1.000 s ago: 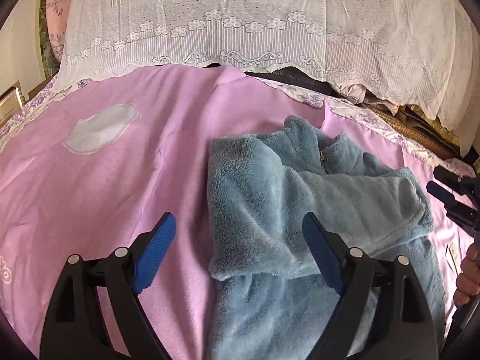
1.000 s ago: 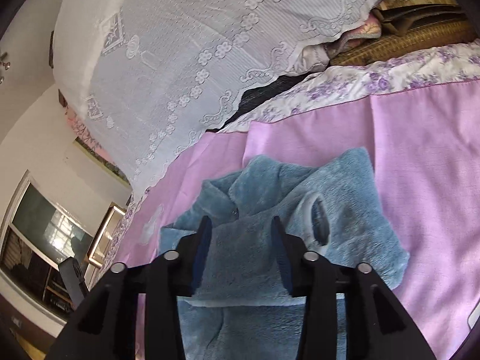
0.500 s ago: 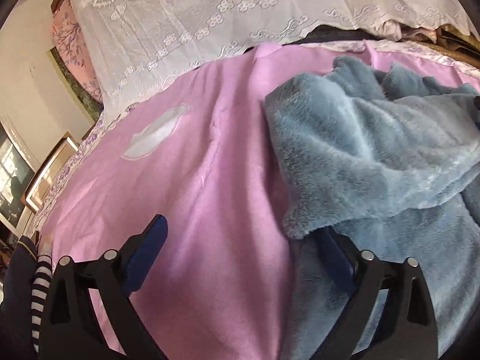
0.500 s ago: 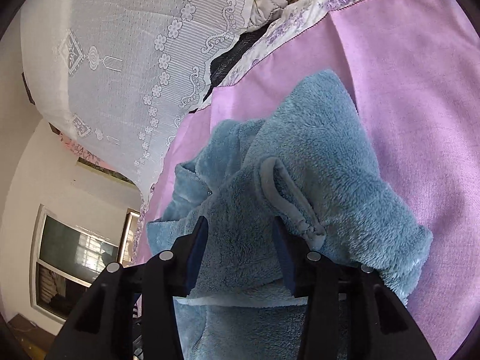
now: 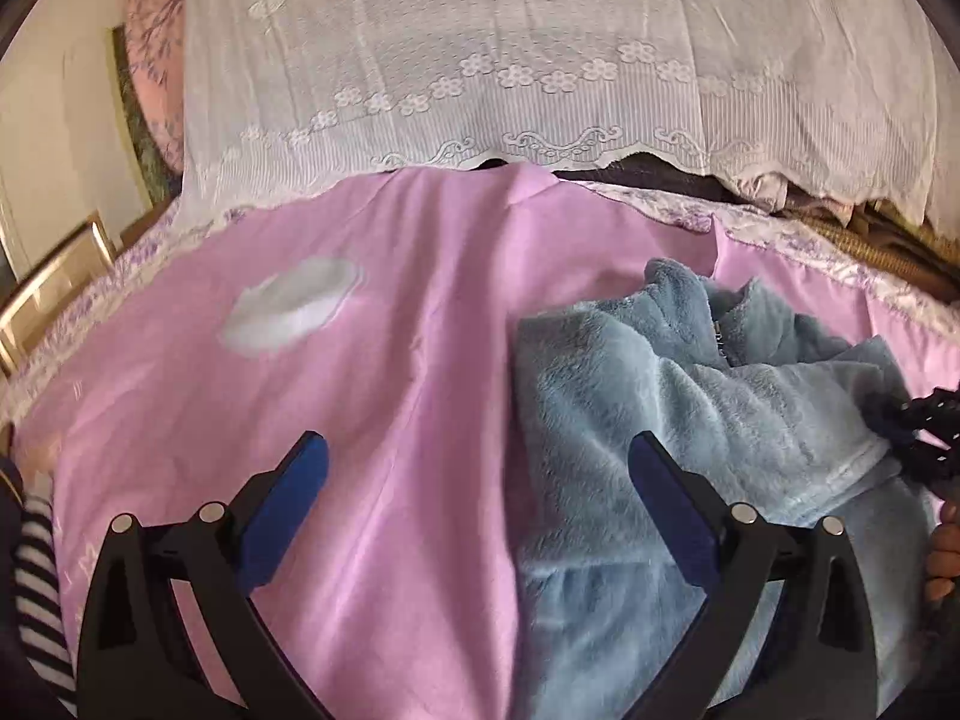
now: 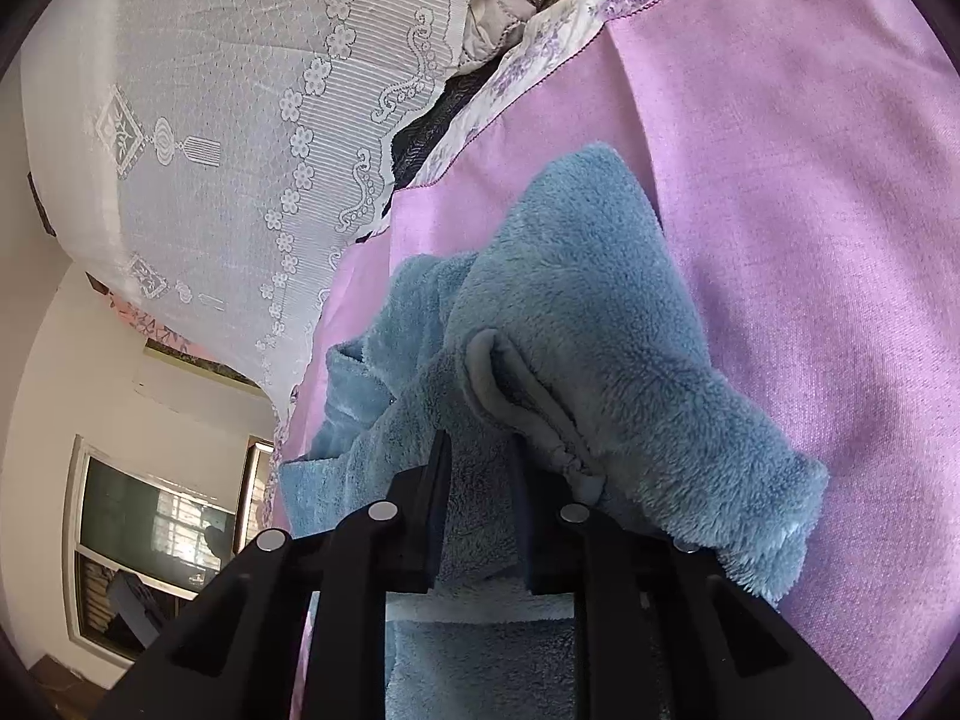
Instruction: Fold small clothes
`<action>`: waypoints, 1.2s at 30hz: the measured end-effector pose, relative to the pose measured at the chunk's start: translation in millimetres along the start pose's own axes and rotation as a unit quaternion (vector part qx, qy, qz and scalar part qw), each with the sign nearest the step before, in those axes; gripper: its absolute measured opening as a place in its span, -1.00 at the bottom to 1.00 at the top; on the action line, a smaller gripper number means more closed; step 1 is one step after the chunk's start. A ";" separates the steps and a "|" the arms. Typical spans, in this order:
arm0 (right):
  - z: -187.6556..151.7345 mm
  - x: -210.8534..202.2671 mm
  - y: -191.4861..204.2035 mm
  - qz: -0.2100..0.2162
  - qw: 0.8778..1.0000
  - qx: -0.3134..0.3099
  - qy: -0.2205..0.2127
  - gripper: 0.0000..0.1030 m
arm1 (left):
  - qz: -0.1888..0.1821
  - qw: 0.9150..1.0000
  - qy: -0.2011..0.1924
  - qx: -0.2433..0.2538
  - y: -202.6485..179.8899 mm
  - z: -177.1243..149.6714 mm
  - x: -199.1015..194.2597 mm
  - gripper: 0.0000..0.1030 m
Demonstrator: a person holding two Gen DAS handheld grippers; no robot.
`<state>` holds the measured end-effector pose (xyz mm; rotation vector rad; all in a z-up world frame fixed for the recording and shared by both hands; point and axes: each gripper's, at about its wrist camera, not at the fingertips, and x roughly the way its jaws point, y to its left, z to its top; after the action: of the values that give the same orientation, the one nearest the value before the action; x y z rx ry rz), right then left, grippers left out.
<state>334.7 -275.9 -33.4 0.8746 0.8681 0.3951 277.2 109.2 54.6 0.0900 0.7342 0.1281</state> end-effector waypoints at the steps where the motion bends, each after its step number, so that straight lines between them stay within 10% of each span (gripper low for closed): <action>1: 0.3 0.1 -0.6 0.002 1.000 0.002 0.001 -0.65 | 0.011 1.000 0.000 0.017 -11.9 4.0 8.4 0.90; 5: 0.0 -0.8 -3.2 0.004 1.000 0.003 0.000 -0.70 | 0.086 0.994 0.045 0.046 -35.5 9.6 68.6 0.92; 8: 0.3 -1.2 -4.5 -0.001 1.000 0.005 -0.001 -0.79 | -0.006 0.992 0.114 -0.047 -5.1 -1.3 109.9 0.92; 11: -0.3 -2.9 -2.0 -0.017 1.000 0.007 -0.005 -0.85 | -0.059 0.987 0.100 -0.111 23.1 0.0 97.5 0.92; 14: -2.5 -12.8 19.8 -0.050 0.998 -0.028 -0.032 -0.52 | -0.057 0.991 0.050 -0.111 25.7 6.8 73.0 0.90; 16: -2.6 -19.6 38.7 -0.059 0.994 -0.065 -0.061 0.12 | -0.074 0.992 0.010 -0.103 18.5 17.3 56.3 0.91; 18: -1.2 -19.5 53.5 -0.079 0.988 -0.100 -0.083 0.15 | -0.088 0.993 -0.005 -0.084 5.1 26.2 51.2 0.91; 22: 10.3 -1.4 41.5 -0.101 0.987 -0.104 -0.074 0.17 | -0.025 0.997 0.062 -0.028 -18.5 15.6 95.1 0.92; 24: 16.8 3.6 21.6 -0.110 0.988 -0.087 -0.067 -0.06 | -0.050 0.989 0.130 -0.057 -10.0 7.8 122.0 0.92; 29: 17.0 -14.1 14.6 -0.098 0.989 -0.055 -0.092 -0.22 | -0.072 0.988 0.094 -0.099 9.7 7.6 100.5 0.92; 33: 2.5 -25.0 48.6 -0.113 0.980 -0.120 -0.112 0.03 | -0.080 0.992 0.003 -0.095 12.9 12.5 47.4 0.91; 36: -6.0 -11.6 60.8 -0.114 0.978 -0.152 -0.086 0.19 | -0.140 0.987 0.013 -0.083 0.9 14.1 45.2 0.91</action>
<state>325.1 -243.6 18.9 0.5113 0.7158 0.2393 319.9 116.3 35.3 -0.1739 0.7526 -0.0780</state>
